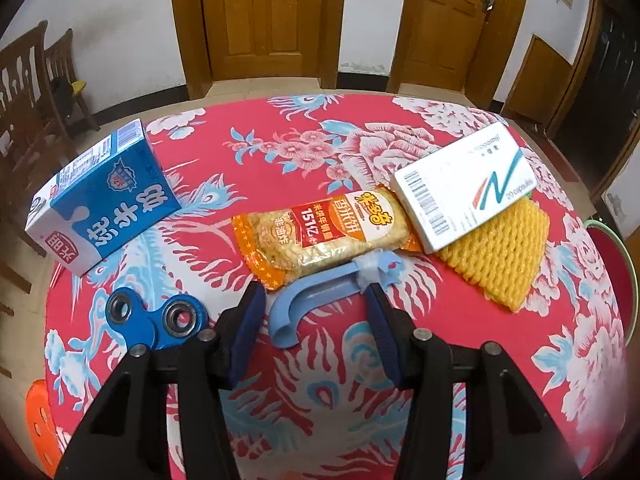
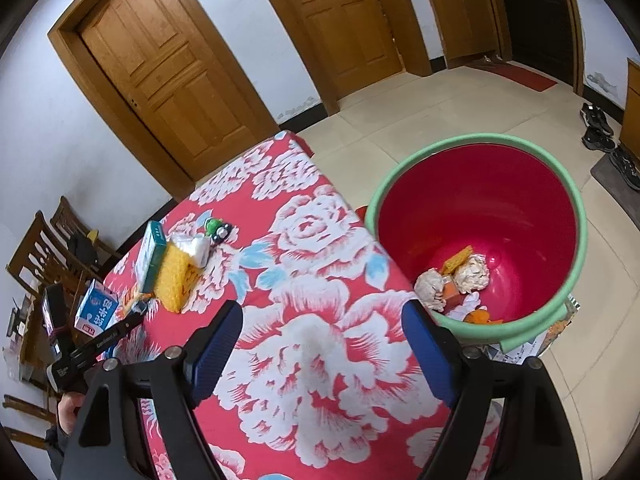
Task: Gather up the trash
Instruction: 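Grasp the blue plastic hook with the left gripper while the right grasps another yellow foam net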
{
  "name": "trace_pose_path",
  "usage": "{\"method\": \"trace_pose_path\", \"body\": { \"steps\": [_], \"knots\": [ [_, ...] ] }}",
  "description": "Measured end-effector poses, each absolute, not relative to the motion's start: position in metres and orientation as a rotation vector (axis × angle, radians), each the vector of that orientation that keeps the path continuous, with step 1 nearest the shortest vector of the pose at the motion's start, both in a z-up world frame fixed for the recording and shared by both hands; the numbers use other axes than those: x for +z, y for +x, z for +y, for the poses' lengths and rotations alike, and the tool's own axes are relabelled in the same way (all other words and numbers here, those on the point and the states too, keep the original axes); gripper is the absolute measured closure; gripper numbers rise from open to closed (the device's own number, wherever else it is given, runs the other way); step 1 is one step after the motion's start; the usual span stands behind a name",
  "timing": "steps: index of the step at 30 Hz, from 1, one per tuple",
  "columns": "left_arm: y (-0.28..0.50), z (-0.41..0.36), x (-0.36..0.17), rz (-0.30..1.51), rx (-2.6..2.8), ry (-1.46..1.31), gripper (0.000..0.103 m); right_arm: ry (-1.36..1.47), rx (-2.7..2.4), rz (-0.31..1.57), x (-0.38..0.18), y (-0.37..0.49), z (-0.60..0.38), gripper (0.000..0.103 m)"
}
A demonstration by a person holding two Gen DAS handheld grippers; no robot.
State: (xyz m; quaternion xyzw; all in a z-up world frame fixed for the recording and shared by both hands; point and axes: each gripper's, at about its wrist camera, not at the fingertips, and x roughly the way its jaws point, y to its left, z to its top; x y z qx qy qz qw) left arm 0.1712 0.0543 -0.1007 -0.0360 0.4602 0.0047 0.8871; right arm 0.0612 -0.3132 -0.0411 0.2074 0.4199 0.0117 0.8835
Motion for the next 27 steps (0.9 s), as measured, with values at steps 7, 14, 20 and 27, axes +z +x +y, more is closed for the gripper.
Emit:
{"method": "trace_pose_path", "body": {
  "steps": [7,14,20,27],
  "knots": [
    [0.165,0.06,-0.099,0.963,0.018,-0.107,0.087,0.395,0.07,0.896,-0.043,0.071,-0.294,0.019],
    [0.144,0.063,-0.096,0.976,-0.034,-0.224,0.089,0.366,0.122,0.911,-0.042,0.085,-0.27,0.019],
    [0.126,0.063,-0.083,0.92,-0.017,-0.281,0.089,0.313,0.17,0.934,-0.047,0.101,-0.242,0.019],
    [0.129,0.077,-0.075,0.884,0.031,-0.306,0.089,0.266,0.243,0.972,-0.057,0.122,-0.204,0.025]
  ]
}}
